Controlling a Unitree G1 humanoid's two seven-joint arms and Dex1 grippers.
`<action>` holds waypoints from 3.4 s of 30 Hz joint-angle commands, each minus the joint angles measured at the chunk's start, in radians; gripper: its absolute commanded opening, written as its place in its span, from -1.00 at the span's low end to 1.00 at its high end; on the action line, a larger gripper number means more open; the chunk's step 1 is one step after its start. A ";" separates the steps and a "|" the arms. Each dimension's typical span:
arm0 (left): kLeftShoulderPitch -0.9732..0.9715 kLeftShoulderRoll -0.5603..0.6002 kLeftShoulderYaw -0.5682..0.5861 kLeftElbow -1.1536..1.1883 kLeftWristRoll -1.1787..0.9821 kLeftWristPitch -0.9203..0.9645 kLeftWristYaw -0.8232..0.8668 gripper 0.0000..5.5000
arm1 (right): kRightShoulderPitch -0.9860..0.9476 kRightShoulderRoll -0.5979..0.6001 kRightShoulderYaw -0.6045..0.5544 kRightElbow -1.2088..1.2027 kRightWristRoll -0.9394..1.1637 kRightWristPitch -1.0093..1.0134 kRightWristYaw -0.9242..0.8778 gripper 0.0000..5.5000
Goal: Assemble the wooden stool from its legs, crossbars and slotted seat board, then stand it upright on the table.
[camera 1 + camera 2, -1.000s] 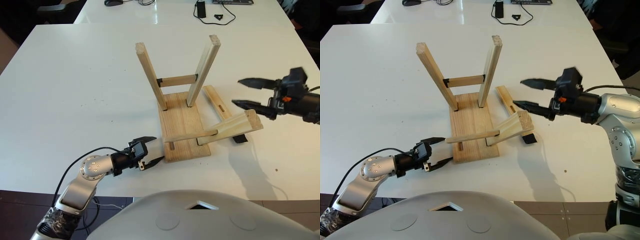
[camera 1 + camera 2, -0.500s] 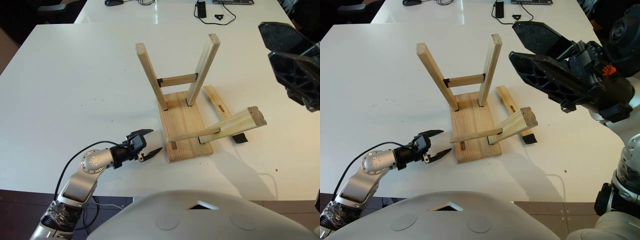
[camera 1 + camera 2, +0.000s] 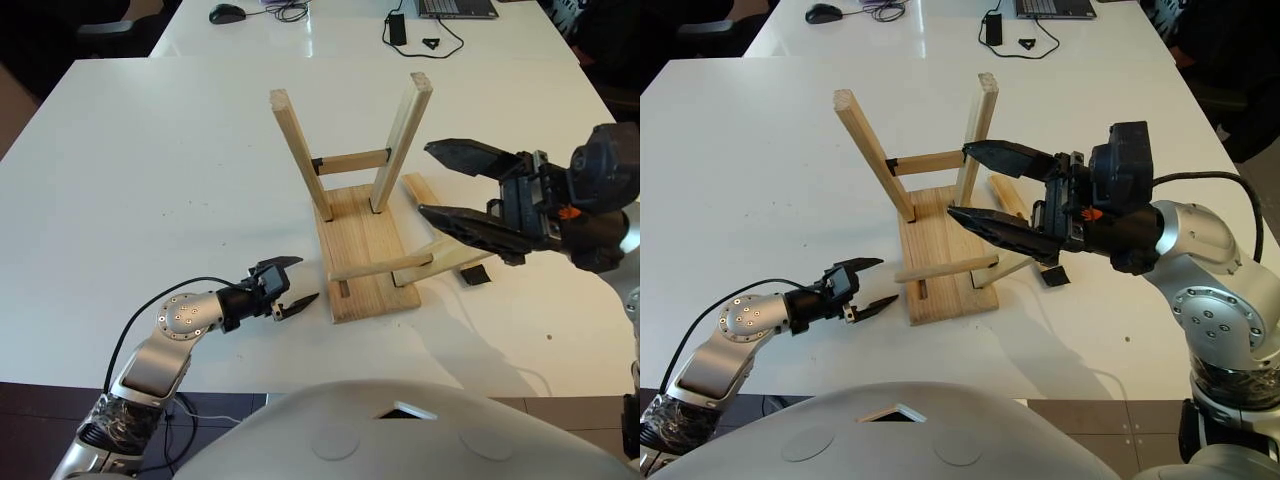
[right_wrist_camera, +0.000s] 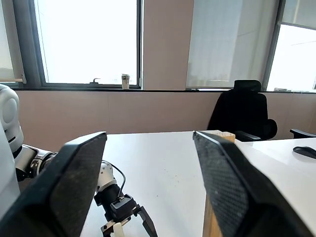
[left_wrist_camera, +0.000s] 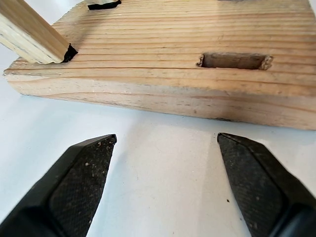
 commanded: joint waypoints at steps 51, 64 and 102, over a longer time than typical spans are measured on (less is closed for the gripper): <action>-0.328 -0.246 0.160 0.307 -0.026 0.152 0.255 0.38 | 0.282 0.004 0.133 0.656 -0.975 -0.176 0.101 0.42; -0.016 -0.139 0.166 -0.011 -0.029 0.152 0.193 0.38 | 0.280 0.022 0.112 0.703 -0.966 -0.193 0.078 0.01; -0.841 -0.110 0.376 -0.297 -1.375 0.762 0.396 0.32 | -0.261 -0.049 -0.072 0.254 -0.043 0.237 0.321 -0.26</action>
